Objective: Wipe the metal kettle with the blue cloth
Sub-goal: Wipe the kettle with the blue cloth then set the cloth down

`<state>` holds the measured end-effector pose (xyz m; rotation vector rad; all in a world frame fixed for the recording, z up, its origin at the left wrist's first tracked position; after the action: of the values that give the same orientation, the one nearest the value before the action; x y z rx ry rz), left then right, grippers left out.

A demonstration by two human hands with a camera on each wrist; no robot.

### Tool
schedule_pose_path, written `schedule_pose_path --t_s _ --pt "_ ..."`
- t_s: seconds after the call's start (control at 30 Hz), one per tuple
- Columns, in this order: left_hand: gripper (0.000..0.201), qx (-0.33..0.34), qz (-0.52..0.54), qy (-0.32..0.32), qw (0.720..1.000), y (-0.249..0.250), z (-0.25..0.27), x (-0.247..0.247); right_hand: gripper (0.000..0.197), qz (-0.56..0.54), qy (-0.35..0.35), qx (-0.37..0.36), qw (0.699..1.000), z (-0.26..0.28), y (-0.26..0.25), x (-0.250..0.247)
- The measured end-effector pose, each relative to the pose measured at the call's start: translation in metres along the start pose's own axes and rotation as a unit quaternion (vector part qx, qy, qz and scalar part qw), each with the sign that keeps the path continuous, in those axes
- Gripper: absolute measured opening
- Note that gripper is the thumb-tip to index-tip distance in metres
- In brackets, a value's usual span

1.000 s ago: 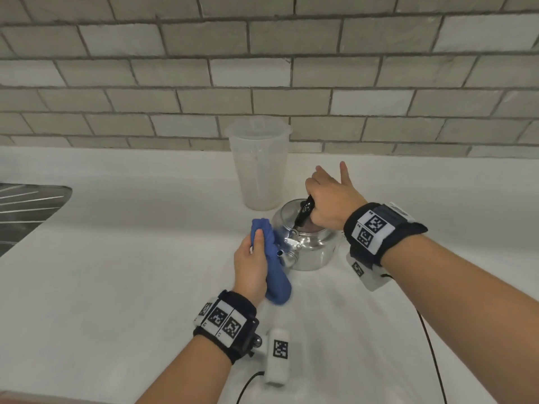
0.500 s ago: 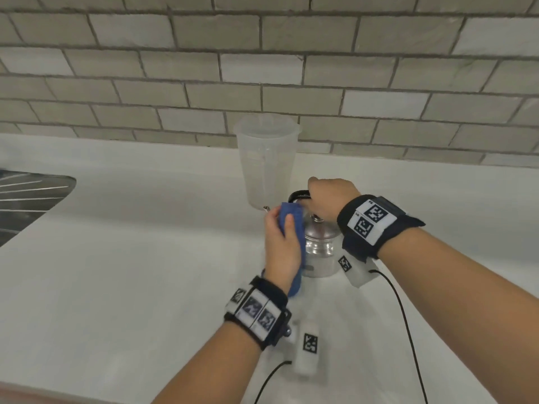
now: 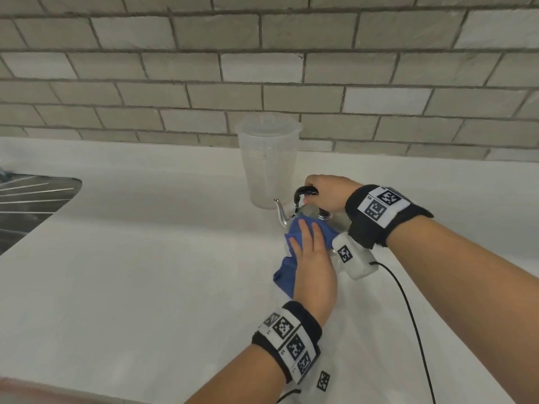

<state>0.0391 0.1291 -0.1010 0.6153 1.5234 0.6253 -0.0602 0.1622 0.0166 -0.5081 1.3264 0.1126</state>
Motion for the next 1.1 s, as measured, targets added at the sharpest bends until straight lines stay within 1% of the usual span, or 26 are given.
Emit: schedule_pose_path --t_s 0.07,0.1,0.13,0.17,0.23,0.27,0.33,0.37,0.4,0.43,0.47,0.5,0.53,0.57,0.63,0.67,0.7,0.73,0.77,0.8,0.83,0.87,0.93,1.0,1.03,1.1 --pt "0.064 0.041 0.031 0.002 0.999 0.011 0.017 -0.001 0.032 -0.009 -0.001 0.001 1.0 -0.001 -0.001 0.001" --pt "0.063 0.046 0.049 -0.011 0.998 0.017 0.026 0.0 0.032 -0.017 0.0 0.002 1.0 -0.001 -0.002 0.002" --pt "0.058 0.041 0.074 -0.03 0.996 0.019 0.031 0.003 0.031 -0.025 0.0 0.002 1.0 0.0 -0.002 0.002" --pt "0.048 0.039 0.102 -0.052 0.993 0.019 0.035 0.005 0.032 -0.035 0.001 0.001 0.999 0.001 -0.002 0.002" --pt "0.028 0.036 0.196 -0.081 0.977 0.015 0.036 0.0 0.033 -0.061 0.007 -0.005 0.998 0.004 -0.001 0.0" --pt "0.024 0.027 0.245 -0.09 0.965 0.01 0.035 -0.007 0.033 -0.073 0.009 -0.01 0.997 0.005 0.0 -0.001" --pt "0.029 0.016 0.335 -0.109 0.936 -0.008 0.027 -0.025 0.035 -0.09 0.008 -0.017 0.996 0.007 0.003 -0.004" --pt "0.032 -0.005 0.388 -0.122 0.914 -0.018 0.024 -0.039 0.035 -0.097 0.006 -0.019 0.995 0.008 0.004 -0.004" --pt "0.03 -0.029 0.449 -0.126 0.884 -0.027 0.017 -0.056 0.035 -0.104 0.005 -0.018 0.994 0.008 0.005 -0.004" --pt "0.029 -0.05 0.493 -0.119 0.86 -0.036 0.009 -0.074 0.034 -0.11 0.006 -0.018 0.994 0.008 0.005 -0.004" --pt "0.033 -0.077 0.526 -0.101 0.841 -0.051 -0.004 -0.091 0.034 -0.113 0.008 -0.018 0.993 0.008 0.005 -0.003" --pt "0.041 -0.097 0.534 -0.085 0.836 -0.063 -0.015 -0.107 0.034 -0.114 0.012 -0.018 0.993 0.009 0.004 -0.002" --pt "0.051 -0.122 0.52 -0.067 0.843 -0.08 -0.026 -0.12 0.033 -0.113 0.016 -0.017 0.993 0.009 0.004 -0.002" --pt "0.059 -0.152 0.478 -0.066 0.863 -0.096 -0.033 -0.13 0.033 -0.112 0.02 -0.015 0.993 0.009 0.004 -0.001" --pt "0.071 -0.216 0.305 -0.077 0.924 -0.132 -0.042 -0.136 0.031 -0.107 0.027 -0.011 0.994 0.009 0.002 0.001" --pt "0.072 -0.233 0.216 -0.081 0.945 -0.149 -0.043 -0.136 0.029 -0.104 0.033 -0.008 0.994 0.009 0.002 0.003" --pt "0.068 -0.221 0.132 -0.076 0.963 -0.161 -0.045 -0.137 0.028 -0.099 0.04 -0.006 0.994 0.009 0.001 0.004" --pt "0.072 -0.201 0.072 -0.059 0.975 -0.166 -0.047 -0.14 0.027 -0.091 0.048 -0.004 0.995 0.009 0.0 0.006" --pt "0.075 -0.171 0.037 -0.047 0.983 -0.169 -0.05 -0.141 0.026 -0.082 0.057 -0.001 0.995 0.009 -0.001 0.008" --pt "0.067 -0.141 0.044 -0.036 0.988 -0.17 -0.052 -0.144 0.026 -0.074 0.067 0.001 0.995 0.009 -0.001 0.009" --pt "0.055 -0.118 0.077 -0.032 0.989 -0.165 -0.052 -0.147 0.026 -0.068 0.077 0.003 0.995 0.009 -0.002 0.01" --pt "0.046 -0.104 0.093 -0.026 0.99 -0.164 -0.054 -0.149 0.027 -0.065 0.087 0.005 0.994 0.009 -0.002 0.01" --pt "0.044 -0.113 0.093 -0.026 0.989 -0.169 -0.057 -0.153 0.027 -0.066 0.104 0.005 0.992 0.009 -0.002 0.011" --pt "0.036 -0.138 0.026 -0.06 0.988 -0.18 -0.057 -0.154 0.026 -0.073 0.109 0.004 0.991 0.011 -0.002 0.011" --pt "0.035 -0.135 -0.007 -0.081 0.988 -0.183 -0.055 -0.155 0.026 -0.078 0.109 0.002 0.991 0.011 -0.002 0.01" --pt "0.049 -0.122 -0.032 -0.102 0.987 -0.191 -0.055 -0.159 0.026 -0.089 0.104 -0.004 0.991 0.012 -0.004 0.01"
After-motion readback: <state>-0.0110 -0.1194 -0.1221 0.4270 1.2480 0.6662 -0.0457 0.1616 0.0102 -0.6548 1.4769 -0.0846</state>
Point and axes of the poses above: each hand's wrist, its own z-axis away from the middle knuckle, its own x-axis out of the palm, y = z × x, the point moved 5 cm from there along -z, towards the middle knuckle, and after that the axes turned 6 degrees about -z, right-handed, at the moved point
